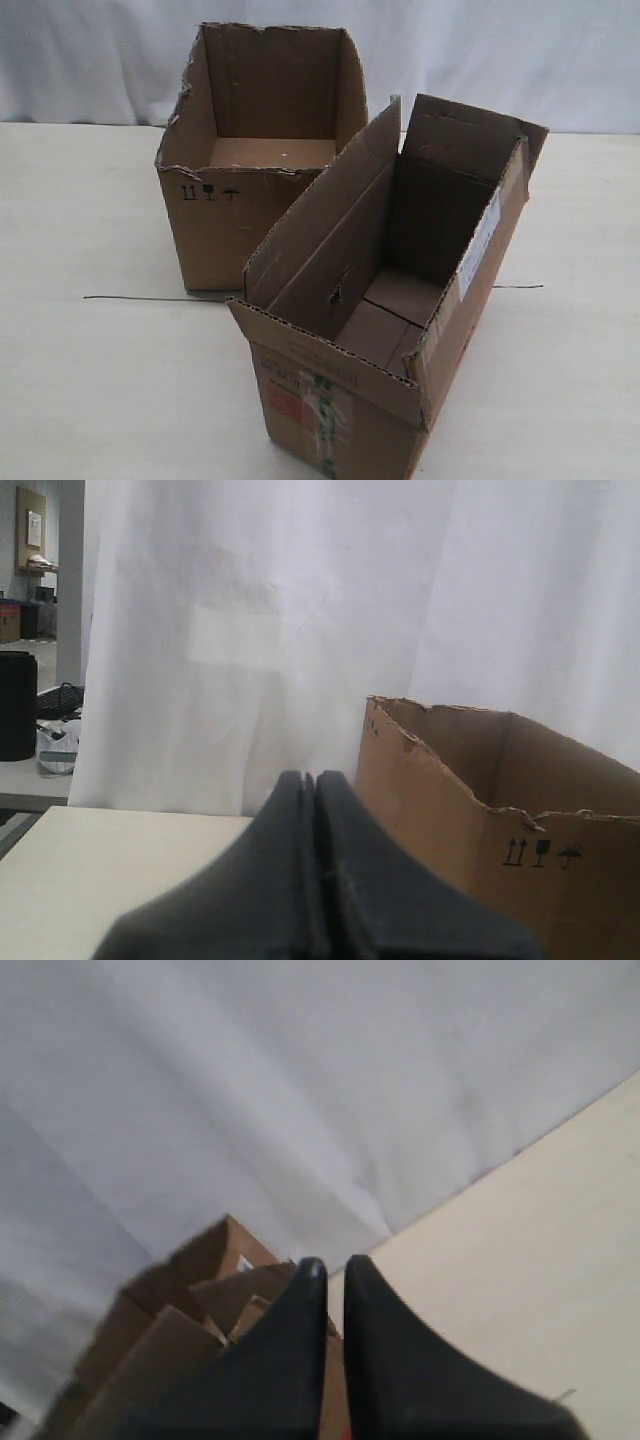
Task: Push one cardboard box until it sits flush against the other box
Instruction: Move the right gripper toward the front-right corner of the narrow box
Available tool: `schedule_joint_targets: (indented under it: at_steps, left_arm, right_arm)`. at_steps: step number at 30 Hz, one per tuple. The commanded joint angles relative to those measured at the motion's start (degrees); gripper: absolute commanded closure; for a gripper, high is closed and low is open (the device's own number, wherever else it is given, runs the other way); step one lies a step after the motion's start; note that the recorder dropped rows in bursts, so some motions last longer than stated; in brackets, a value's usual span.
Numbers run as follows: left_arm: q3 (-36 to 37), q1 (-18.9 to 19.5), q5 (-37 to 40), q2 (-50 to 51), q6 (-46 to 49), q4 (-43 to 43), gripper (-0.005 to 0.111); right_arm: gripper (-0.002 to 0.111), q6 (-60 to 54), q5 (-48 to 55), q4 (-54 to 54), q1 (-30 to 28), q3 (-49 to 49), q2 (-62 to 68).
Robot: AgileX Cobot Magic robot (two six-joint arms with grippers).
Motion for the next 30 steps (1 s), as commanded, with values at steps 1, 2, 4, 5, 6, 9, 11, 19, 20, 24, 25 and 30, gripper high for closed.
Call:
schedule_joint_targets:
  at_steps: [1,2,4,5,6,9,11,19,20,24,25,30]
  left_arm:
    - [0.16,-0.52,-0.52,-0.18,-0.28,-0.01,0.107]
    - [0.16,-0.52,-0.52,-0.18,-0.28,-0.01,0.107]
    - [0.16,-0.52,-0.52,-0.18,-0.28,0.12,0.107]
    - [0.16,-0.52,-0.52,-0.18,-0.28,0.12,0.107]
    - [0.16,-0.52,-0.52,-0.18,-0.28,0.12,0.107]
    - [0.16,-0.52,-0.52,-0.18,-0.28,0.12,0.107]
    - [0.16,-0.52,-0.52,-0.18,-0.28,0.12,0.107]
    - [0.16,-0.52,-0.52,-0.18,-0.28,0.12,0.107]
    - [0.16,-0.52,-0.52,-0.18,-0.28,0.12,0.107]
    - [0.16,-0.52,-0.52,-0.18,-0.28,0.12,0.107]
    - [0.16,-0.52,-0.52,-0.18,-0.28,0.12,0.107]
    - [0.16,-0.52,-0.52,-0.18,-0.28,0.12,0.107]
  right_arm:
    - [0.103,-0.68,15.42,-15.44,0.19,-13.88,10.92]
    - [0.103,-0.78,19.34,-16.71,0.19,-17.10,13.59]
    - [0.103,-2.67,25.79,-16.77,0.19,-21.93,18.08]
    - [0.103,-5.66,29.40,-15.95,0.19,-24.27,20.30]
    - [0.103,-9.37,32.79,-14.65,0.19,-26.45,22.27]
    - [0.103,-17.70,41.91,-10.71,0.19,-31.97,26.45]
    - [0.103,-20.07,47.05,-8.62,0.19,-34.34,27.51]
    - [0.103,-24.33,52.13,-4.11,5.11,-35.55,27.84]
    - [0.103,-24.44,52.85,-4.11,6.43,-35.55,28.09]
    - [0.103,-24.59,56.09,-4.11,12.50,-35.55,27.61]
    - [0.103,-24.59,56.99,-3.99,14.10,-35.55,27.10]
    - [0.103,-23.25,57.36,-2.65,21.01,-35.55,22.73]
